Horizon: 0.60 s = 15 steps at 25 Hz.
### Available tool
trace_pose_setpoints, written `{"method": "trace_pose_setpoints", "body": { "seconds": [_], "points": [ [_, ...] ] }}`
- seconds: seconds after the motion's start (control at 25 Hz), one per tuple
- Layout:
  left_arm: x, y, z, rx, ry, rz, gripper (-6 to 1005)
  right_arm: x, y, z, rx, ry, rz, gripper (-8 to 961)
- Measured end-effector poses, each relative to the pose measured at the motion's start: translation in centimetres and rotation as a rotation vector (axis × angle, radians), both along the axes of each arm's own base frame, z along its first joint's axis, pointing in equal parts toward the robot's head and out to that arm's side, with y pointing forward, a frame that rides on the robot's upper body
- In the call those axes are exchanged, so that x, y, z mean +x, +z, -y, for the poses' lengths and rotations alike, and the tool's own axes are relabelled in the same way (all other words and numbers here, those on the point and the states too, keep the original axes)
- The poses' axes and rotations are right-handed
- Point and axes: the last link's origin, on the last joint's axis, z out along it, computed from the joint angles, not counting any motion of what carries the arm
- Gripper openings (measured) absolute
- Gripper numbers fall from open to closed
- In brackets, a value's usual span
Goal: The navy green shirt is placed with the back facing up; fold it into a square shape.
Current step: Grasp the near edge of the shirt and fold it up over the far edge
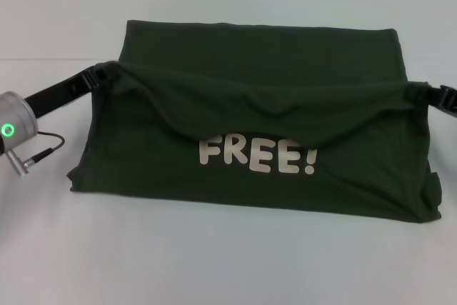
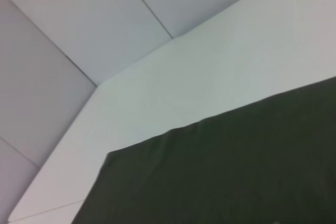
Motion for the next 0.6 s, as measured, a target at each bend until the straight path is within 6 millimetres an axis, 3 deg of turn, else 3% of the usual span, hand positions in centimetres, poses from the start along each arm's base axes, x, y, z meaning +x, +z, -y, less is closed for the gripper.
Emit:
{"method": "trace_pose_setpoints", "body": {
  "seconds": [0.36,0.6],
  "points": [
    [-0.8,-1.9,-0.3,0.062,0.1,0.017,20,0.7,-2.0,-0.5,0.005,-0.064,0.082,70],
    [-1.1,-2.2,-0.1,0.1,0.106,0.019,70,0.8,-2.0,-0.3,0.018,-0.073,0.069,292]
  ]
}}
